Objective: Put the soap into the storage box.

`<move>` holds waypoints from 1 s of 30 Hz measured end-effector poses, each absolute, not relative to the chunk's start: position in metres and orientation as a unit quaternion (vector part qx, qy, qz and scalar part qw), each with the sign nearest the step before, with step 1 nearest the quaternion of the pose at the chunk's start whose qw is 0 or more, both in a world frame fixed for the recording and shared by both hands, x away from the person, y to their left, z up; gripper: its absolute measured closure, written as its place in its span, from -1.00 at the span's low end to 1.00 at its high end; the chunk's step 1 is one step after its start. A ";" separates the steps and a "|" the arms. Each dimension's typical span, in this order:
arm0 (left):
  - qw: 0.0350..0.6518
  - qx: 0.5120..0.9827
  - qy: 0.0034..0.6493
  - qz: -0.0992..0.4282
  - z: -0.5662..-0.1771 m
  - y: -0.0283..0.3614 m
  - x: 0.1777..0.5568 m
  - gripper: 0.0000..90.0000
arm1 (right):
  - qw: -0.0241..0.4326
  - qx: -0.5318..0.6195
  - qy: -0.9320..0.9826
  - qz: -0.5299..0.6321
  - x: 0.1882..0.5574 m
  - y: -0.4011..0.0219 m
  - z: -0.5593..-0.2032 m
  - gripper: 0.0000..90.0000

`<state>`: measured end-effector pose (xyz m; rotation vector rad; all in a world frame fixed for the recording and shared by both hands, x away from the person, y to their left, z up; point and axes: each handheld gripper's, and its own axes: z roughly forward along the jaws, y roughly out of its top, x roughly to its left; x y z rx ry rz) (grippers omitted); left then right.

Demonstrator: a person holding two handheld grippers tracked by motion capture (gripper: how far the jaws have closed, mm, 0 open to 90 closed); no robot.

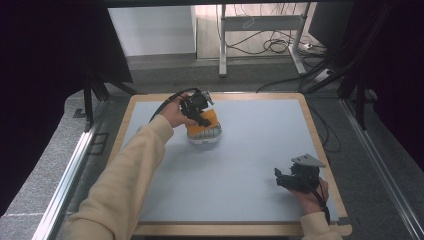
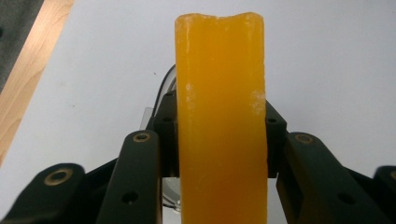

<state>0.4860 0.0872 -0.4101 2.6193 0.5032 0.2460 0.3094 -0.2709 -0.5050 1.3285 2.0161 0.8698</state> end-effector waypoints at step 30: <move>0.206 0.966 0.142 0.071 -0.436 0.079 0.495 0.38 | 0.283 0.497 0.754 0.323 0.310 -0.271 -0.506 -0.74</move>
